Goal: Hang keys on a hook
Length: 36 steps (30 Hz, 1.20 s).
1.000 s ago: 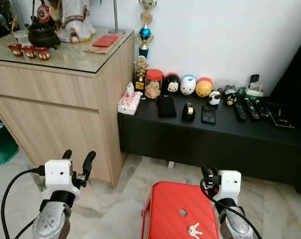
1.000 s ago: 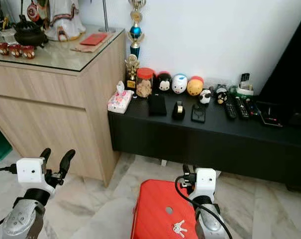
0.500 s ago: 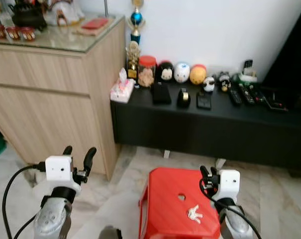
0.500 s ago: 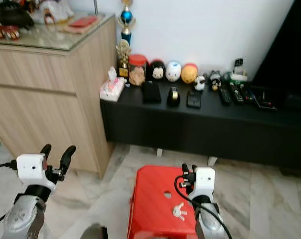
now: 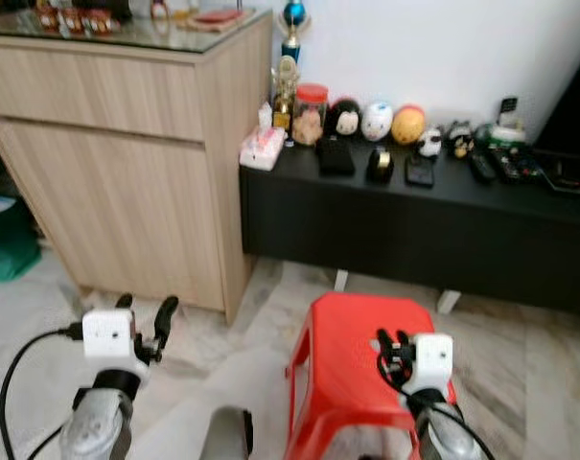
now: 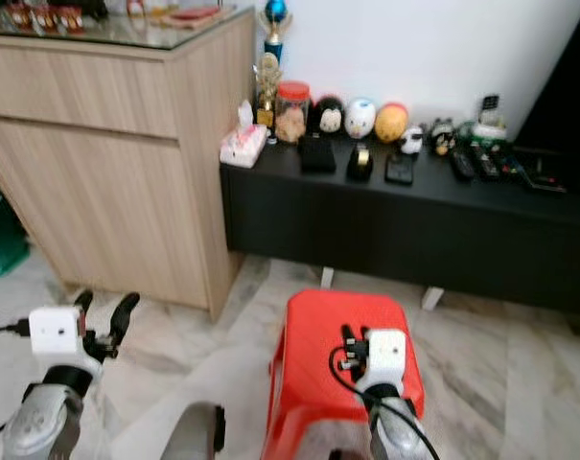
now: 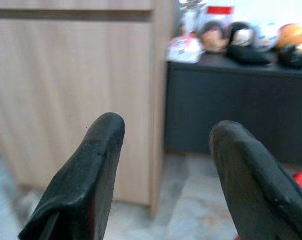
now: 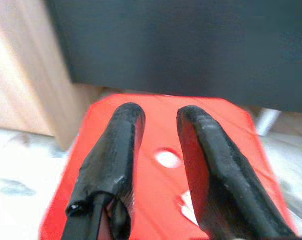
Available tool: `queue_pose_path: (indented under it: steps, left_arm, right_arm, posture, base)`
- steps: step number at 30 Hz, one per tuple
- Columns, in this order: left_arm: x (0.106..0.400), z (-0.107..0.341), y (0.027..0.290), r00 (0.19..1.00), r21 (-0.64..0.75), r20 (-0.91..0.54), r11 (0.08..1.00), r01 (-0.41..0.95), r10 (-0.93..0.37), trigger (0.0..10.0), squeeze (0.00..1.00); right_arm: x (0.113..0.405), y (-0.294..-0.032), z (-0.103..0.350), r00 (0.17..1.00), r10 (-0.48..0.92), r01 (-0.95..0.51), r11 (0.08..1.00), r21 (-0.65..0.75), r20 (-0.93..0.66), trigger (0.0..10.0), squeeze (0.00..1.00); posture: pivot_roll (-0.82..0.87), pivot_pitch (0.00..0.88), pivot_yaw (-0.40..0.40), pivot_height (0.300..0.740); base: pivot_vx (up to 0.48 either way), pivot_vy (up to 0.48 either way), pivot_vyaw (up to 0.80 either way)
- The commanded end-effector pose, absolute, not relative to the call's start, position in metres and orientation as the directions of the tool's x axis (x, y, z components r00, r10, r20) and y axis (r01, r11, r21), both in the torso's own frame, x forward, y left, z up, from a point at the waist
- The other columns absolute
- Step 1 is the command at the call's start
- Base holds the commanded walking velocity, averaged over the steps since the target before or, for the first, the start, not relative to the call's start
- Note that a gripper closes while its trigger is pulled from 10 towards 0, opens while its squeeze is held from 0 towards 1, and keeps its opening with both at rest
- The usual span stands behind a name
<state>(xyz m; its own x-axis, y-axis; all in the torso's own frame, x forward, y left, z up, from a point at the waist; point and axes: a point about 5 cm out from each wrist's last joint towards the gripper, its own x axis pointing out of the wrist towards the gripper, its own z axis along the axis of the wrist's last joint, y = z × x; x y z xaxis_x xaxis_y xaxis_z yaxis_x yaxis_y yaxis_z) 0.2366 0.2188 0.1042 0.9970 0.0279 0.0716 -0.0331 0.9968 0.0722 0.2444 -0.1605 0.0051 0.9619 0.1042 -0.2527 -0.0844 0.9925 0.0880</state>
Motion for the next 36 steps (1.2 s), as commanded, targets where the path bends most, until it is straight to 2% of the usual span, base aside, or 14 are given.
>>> queue_pose_path:
  steps: [1, 11, 23, 31, 36]
  left_arm:
    - [0.239, 0.106, 0.214, 0.997, 0.068, 0.072, 0.998, -0.011, 0.006, 10.0, 0.00]
    - [0.240, 0.102, 0.214, 0.999, 0.049, 0.046, 0.999, -0.002, -0.001, 10.0, 0.00]
    - [0.241, 0.101, 0.213, 0.999, 0.043, 0.046, 0.999, -0.001, -0.001, 10.0, 0.00]
    - [0.243, 0.103, 0.213, 0.998, 0.047, 0.057, 0.999, -0.004, 0.002, 10.0, 0.00]
    - [0.243, 0.103, 0.213, 0.998, 0.046, 0.059, 0.999, -0.002, -0.001, 10.0, 0.00]
  right_arm:
    - [0.243, -0.167, 0.004, 0.961, 0.086, -0.067, 0.995, 0.078, -0.262, 10.0, 0.00]
    - [0.238, -0.176, -0.014, 0.920, 0.032, -0.028, 0.999, 0.014, -0.391, 10.0, 0.00]
    - [0.243, -0.173, -0.012, 0.920, 0.064, -0.068, 0.998, 0.003, -0.387, 10.0, 0.00]
    - [0.241, -0.169, -0.013, 0.921, 0.084, -0.086, 0.996, 0.010, -0.381, 10.0, 0.00]
    - [0.242, -0.171, -0.011, 0.925, 0.079, -0.075, 0.997, 0.025, -0.373, 10.0, 0.00]
  posture:
    - [0.10, 0.000, -0.072, 0.623]
    - [0.10, 0.000, -0.076, 0.623]
    - [0.10, 0.000, -0.079, 0.623]
    - [0.10, 0.000, -0.077, 0.623]
    - [0.10, 0.000, -0.078, 0.623]
  base:
    - [0.000, 0.000, 0.00]
    - [0.000, 0.000, 0.00]
    - [0.296, 0.000, 0.00]
    - [0.103, 0.000, 0.75]
    - [0.000, 0.000, 0.00]
